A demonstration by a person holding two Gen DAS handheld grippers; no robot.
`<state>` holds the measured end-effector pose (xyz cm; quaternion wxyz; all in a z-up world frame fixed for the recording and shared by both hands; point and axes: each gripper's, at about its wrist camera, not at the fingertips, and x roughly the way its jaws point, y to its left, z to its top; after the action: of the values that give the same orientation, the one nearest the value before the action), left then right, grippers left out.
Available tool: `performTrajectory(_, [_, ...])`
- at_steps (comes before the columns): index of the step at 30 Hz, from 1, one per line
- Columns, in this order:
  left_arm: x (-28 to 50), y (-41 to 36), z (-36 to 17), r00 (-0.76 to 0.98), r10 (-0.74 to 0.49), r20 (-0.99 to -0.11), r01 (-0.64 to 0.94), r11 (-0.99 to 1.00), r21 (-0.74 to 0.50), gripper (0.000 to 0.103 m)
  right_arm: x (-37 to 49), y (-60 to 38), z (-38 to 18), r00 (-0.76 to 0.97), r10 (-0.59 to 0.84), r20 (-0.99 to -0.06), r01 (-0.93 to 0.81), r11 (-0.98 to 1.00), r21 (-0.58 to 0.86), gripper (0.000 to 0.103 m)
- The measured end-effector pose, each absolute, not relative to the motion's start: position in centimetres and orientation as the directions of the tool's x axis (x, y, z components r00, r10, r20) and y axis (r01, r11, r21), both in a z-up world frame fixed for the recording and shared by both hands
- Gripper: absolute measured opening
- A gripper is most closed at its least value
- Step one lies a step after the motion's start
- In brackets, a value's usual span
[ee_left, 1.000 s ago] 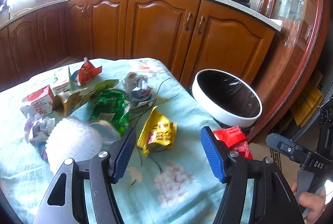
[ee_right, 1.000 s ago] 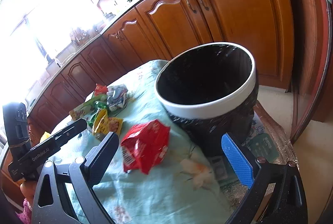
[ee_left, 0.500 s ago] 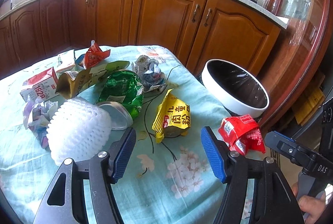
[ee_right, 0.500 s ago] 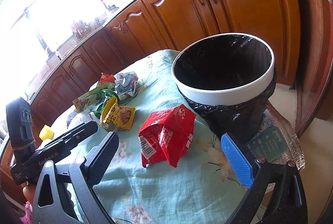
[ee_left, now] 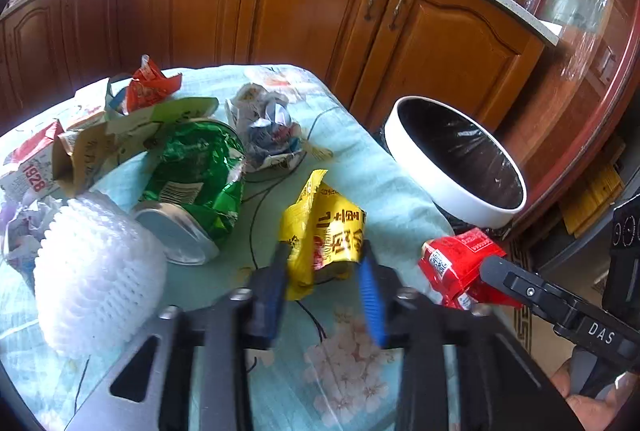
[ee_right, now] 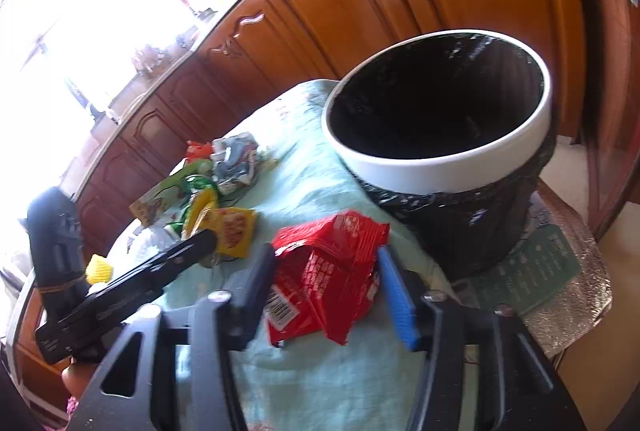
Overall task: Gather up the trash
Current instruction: 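Grasp the yellow snack packet with the left tool while the right tool grasps the red snack packet, then carry the yellow packet with the left tool while the right tool carries the red packet over the bin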
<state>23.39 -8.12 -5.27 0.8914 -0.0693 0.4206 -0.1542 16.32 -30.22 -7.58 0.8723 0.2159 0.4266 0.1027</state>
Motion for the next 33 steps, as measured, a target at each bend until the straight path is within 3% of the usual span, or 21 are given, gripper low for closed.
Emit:
performTrajectory(2, [23.4, -8.0, -5.3, 0.602, -0.337, -0.724, 0.221, 0.942, -0.254, 0.010, 16.1, -29.8, -7.2, 0.622, 0.358, -0.696, -0.011, 0.893, 0.450, 0.043])
performTrajectory(4, [23.2, -7.9, -5.1, 0.607, -0.344, -0.717, 0.226, 0.939, -0.259, 0.006, 15.9, -29.5, -6.8, 0.624, 0.362, -0.692, -0.025, 0.895, 0.445, 0.039])
performTrajectory(11, [21.5, -7.7, -4.1, 0.626, -0.362, -0.690, 0.250, 0.932, -0.262, 0.005, 15.0, -29.4, -5.5, 0.634, 0.369, -0.679, -0.051, 0.896, 0.440, 0.027])
performTrajectory(33, [21.1, -11.0, -0.6, 0.632, -0.431, -0.645, 0.350, 0.900, -0.258, 0.005, 15.2, -33.9, -2.5, 0.713, 0.317, -0.625, -0.017, 0.900, 0.436, 0.026])
